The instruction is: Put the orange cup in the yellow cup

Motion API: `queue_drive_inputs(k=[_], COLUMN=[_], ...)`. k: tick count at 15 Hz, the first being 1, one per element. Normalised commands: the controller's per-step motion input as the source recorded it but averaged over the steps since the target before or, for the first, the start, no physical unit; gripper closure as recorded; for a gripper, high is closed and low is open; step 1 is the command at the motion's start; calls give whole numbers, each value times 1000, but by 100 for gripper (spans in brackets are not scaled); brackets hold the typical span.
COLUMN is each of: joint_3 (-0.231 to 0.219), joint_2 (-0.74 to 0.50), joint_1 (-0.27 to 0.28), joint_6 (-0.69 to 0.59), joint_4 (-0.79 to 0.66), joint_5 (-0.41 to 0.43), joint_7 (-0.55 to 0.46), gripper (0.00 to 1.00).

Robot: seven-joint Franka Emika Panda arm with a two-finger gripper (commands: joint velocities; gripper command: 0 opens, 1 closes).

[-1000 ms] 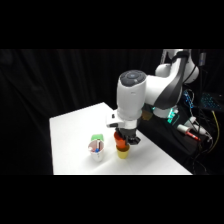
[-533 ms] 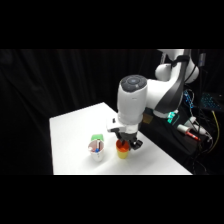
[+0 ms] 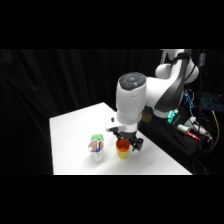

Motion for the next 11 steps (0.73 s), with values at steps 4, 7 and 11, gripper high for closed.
queue_drive_inputs(k=[4,7,11], joint_3=[-12,-48,-29], joint_2=[-209,-165,-84], joint_1=[19,-26,-53], joint_6=[-246,-219,-217], joint_4=[141,162,166], joint_5=[-10,-24,15], joint_7=[24,89,54], gripper=[0,0,0])
